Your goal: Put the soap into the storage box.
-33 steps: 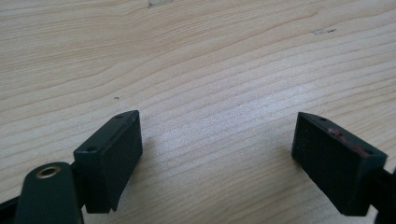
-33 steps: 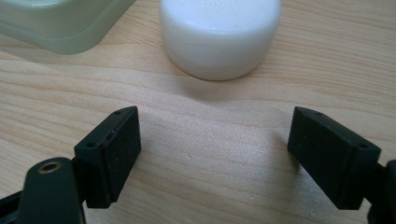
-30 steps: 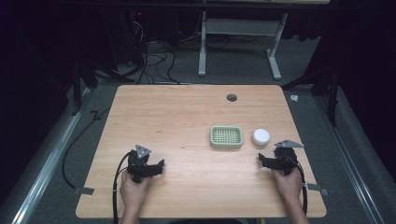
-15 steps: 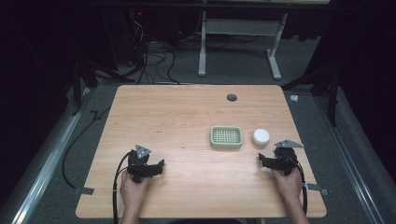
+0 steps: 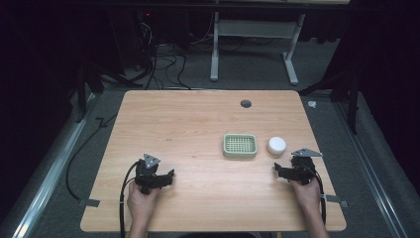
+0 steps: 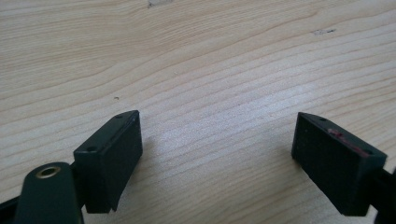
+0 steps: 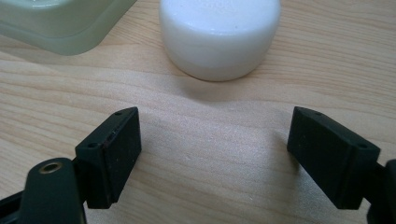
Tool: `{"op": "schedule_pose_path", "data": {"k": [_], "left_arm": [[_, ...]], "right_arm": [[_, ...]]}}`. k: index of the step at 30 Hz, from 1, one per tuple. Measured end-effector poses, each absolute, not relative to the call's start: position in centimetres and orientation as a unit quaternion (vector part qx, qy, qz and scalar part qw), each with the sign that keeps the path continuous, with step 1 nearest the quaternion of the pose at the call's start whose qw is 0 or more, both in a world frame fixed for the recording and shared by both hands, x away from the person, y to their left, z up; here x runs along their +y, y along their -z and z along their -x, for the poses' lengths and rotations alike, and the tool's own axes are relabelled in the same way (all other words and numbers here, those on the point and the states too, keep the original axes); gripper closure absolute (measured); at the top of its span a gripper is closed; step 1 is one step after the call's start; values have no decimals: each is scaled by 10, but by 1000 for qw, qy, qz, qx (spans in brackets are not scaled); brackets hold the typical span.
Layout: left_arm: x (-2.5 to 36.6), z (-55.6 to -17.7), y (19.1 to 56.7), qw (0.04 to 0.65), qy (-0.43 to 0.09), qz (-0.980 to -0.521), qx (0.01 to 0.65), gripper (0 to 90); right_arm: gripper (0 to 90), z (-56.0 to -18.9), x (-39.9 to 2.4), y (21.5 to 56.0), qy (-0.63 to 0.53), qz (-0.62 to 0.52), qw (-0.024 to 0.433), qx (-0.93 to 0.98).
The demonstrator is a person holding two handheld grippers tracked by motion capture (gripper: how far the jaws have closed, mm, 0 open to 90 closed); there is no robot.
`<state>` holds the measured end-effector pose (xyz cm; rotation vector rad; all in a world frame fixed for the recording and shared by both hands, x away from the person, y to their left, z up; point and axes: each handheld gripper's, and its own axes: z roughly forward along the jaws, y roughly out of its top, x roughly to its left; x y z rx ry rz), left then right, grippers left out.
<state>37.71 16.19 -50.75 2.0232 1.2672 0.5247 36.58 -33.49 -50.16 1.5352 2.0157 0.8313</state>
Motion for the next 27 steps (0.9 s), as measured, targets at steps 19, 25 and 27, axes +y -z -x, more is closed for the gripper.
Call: {"op": "schedule_pose_path", "data": {"k": [19,25,27], "left_arm": [[162,-377,508,342,-202,-778,487,167],[162,-377,508,342,-202,-778,487,167],[162,-377,508,342,-202,-778,487,167]], "right_arm": [[166,-367,-336,484,-328,-558,237,724],[163,-369,-335,477,-335,-556,239,722],[161,-370,-333,473,-338,-552,242,723]]}}
